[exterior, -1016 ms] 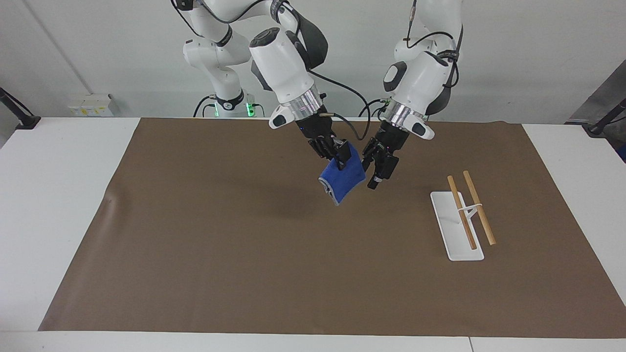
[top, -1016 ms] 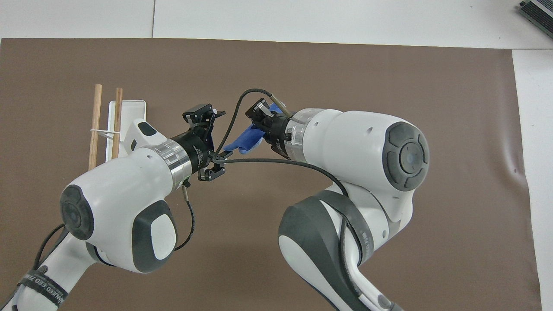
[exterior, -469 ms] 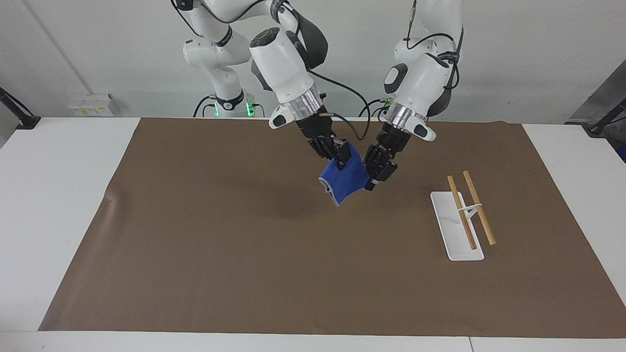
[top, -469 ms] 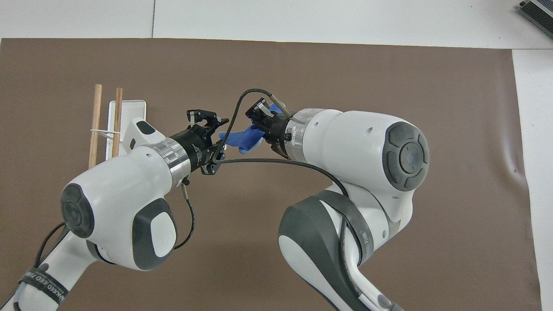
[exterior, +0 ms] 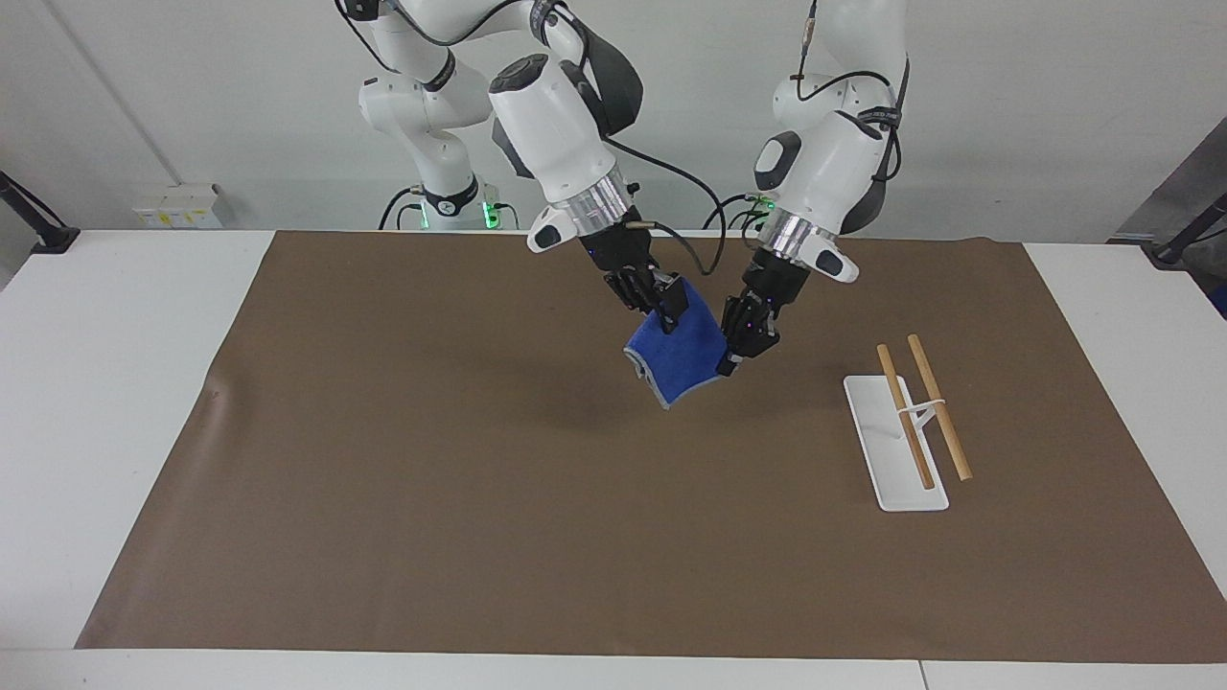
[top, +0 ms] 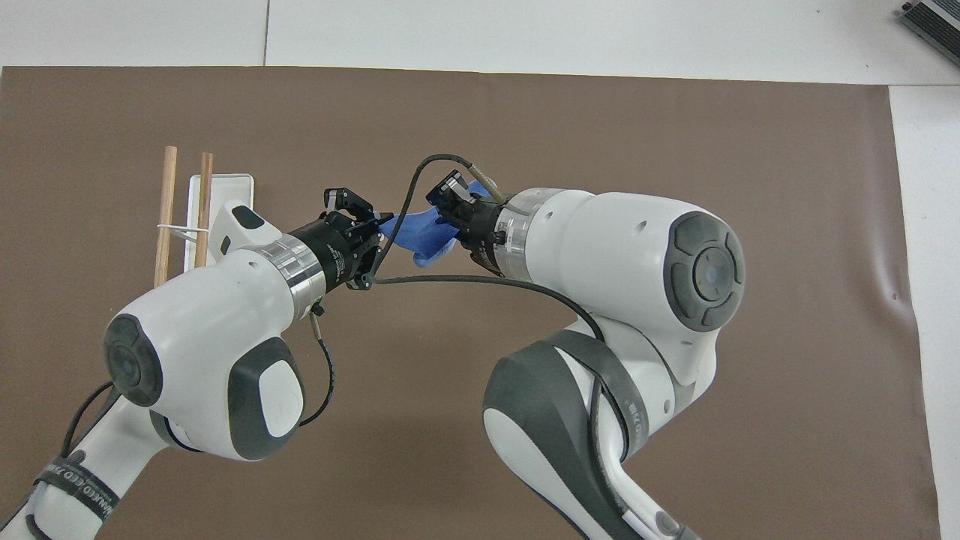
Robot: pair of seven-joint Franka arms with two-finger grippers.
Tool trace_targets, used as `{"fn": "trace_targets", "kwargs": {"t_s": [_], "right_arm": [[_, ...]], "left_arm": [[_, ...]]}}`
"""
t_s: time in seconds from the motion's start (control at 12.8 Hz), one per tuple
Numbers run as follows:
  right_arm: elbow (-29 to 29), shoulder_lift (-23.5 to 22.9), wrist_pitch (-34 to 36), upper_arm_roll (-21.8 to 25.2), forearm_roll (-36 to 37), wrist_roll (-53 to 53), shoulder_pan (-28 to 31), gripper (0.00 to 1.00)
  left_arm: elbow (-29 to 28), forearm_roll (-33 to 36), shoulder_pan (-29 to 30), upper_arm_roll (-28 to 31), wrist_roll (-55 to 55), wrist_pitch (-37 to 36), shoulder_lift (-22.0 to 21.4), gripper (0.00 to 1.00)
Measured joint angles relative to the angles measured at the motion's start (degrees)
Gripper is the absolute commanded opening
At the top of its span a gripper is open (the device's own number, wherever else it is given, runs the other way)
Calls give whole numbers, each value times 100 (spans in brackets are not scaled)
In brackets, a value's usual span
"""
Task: Right arm passes towel to left arm to hang
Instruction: 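Grasp the towel with the left gripper while the right gripper releases it, then carry the towel with the left gripper over the white rack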
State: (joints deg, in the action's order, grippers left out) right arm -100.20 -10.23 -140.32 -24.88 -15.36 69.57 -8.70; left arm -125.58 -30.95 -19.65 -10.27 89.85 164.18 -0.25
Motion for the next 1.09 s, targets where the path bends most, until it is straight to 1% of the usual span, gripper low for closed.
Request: {"fn": "trace_targets", "kwargs": {"t_s": [0.08,0.16,0.23,0.31,0.39,0.78,0.94,1.09], "right_arm": [[0,-2,13,0,0,0,0,26],[-2,-3,23,0,-1,1,0,55],[-2,-3,27,0,-2,1,0,88],[-2,-3,28,0,-2,1,1,97],[-2,-3,28,0,-2,1,1,100],[11,19,194,48,2,-65,38,100],[35,136,608,69,5,-466,249,100],[64,349,1255,77,159,-942,590,100]], "left_arm": [[6,0,17,7,-307,5,8,0],[23,0,29,6,-553,6,12,0],[53,0,41,6,-734,6,16,0],[95,0,46,6,-864,6,27,0],[146,0,46,6,-990,6,48,0],[470,0,54,9,-2014,7,194,0],[513,0,181,31,-2635,6,228,0],[518,0,484,46,-2993,-10,251,0]]}}
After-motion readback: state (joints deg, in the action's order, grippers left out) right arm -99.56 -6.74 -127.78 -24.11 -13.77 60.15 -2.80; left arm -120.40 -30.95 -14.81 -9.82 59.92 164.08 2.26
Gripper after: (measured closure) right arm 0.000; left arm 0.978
